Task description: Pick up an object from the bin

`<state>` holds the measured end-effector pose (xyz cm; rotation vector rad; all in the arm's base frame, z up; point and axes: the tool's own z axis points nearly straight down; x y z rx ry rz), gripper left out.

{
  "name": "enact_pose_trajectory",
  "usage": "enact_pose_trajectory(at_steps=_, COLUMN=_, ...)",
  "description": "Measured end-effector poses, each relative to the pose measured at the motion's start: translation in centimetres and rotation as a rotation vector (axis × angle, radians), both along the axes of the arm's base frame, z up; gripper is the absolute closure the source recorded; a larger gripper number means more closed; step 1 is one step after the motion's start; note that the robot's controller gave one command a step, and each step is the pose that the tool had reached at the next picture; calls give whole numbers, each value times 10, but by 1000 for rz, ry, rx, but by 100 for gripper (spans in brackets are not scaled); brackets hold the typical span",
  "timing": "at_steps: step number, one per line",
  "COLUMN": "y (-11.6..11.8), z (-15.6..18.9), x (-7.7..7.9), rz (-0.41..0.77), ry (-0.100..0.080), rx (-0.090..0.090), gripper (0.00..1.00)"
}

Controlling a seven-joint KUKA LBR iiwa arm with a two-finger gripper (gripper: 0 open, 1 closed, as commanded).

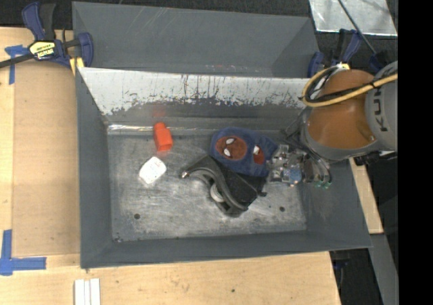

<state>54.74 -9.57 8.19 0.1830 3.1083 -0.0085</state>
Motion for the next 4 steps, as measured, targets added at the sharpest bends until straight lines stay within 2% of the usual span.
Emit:
enact_pose_trajectory(at_steps=1, y=-6, z=26, x=1, rz=-156, ry=19, rx=8, gripper=100)
enact_pose_trajectory(at_steps=2, y=-27, z=161, x=-12, rz=-162, ry=14, rx=7, gripper=100)
enact_pose_trajectory(at_steps=3, y=-26, z=156, x=-13, rz=-160, ry=23, rx=9, gripper=0)
enact_pose_trajectory(at_steps=4, y=1, z=4, x=22, rz=-99, ry=22, rx=7, gripper=0)
